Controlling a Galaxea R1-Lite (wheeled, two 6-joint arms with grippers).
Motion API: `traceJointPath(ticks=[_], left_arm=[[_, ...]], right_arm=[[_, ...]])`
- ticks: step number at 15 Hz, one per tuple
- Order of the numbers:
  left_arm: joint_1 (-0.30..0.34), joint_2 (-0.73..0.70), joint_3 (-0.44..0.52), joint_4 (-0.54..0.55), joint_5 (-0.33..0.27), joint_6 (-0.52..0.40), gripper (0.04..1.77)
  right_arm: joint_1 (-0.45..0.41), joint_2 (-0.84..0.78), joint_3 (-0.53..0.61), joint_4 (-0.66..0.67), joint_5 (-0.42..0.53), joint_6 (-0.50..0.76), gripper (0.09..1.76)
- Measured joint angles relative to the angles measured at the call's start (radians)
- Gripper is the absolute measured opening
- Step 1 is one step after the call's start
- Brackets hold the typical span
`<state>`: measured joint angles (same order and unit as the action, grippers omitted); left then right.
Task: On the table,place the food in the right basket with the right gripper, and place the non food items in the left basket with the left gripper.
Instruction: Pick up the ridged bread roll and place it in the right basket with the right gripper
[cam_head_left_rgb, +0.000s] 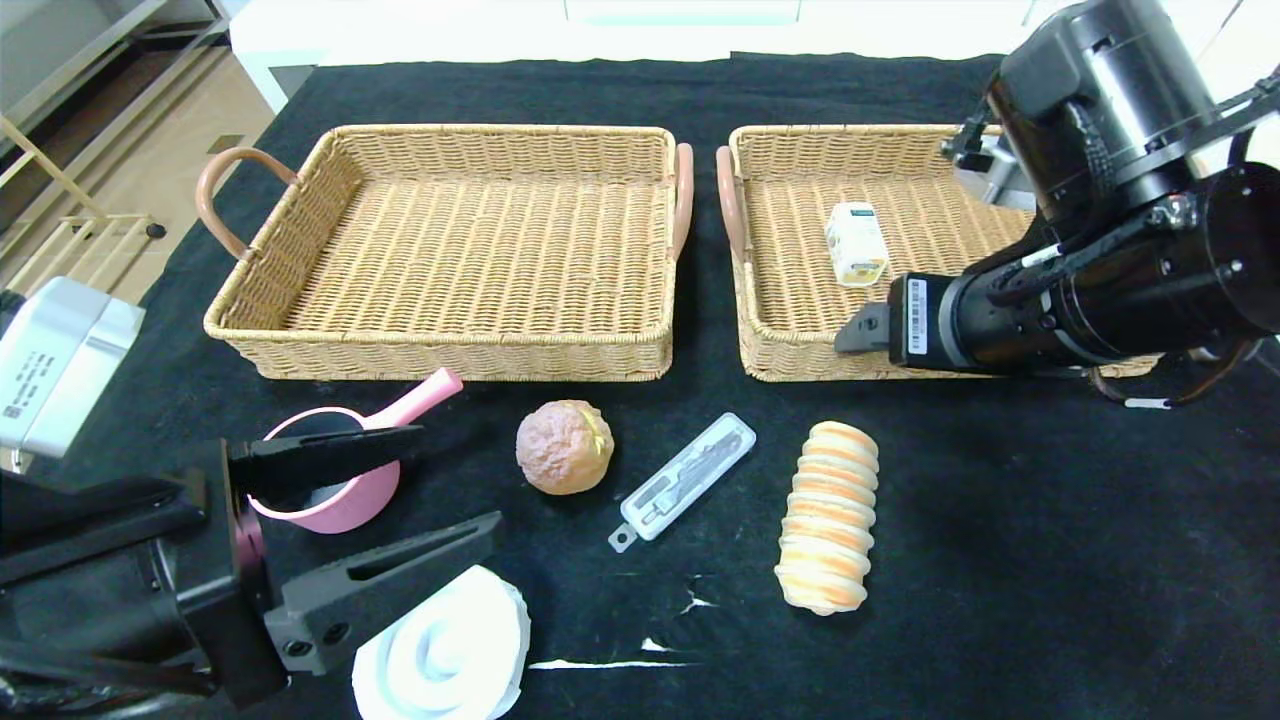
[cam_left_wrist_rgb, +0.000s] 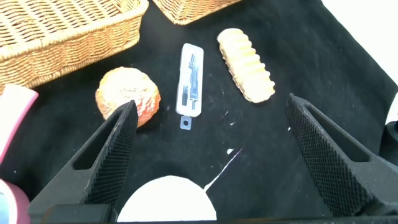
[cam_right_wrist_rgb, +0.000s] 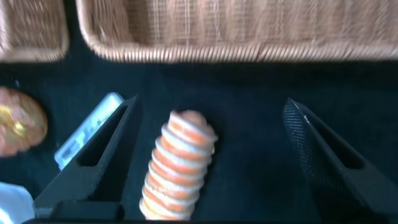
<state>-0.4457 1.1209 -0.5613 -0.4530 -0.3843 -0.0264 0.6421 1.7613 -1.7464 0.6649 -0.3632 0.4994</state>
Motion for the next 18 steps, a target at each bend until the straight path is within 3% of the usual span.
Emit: traceJointPath(ticks=[6,18], left_arm=[[0.001,0.002,-0.001,0.0,0.0,0.0,1.72],[-0.001,0.008,0.001,0.002,0.0,0.001,1.72]], right_arm=[[0.091,0.007,0.114,0.004,0.001,0.061,1.68],[0.111,0.11,0.122,0.017,0.006,0.173,1.7]])
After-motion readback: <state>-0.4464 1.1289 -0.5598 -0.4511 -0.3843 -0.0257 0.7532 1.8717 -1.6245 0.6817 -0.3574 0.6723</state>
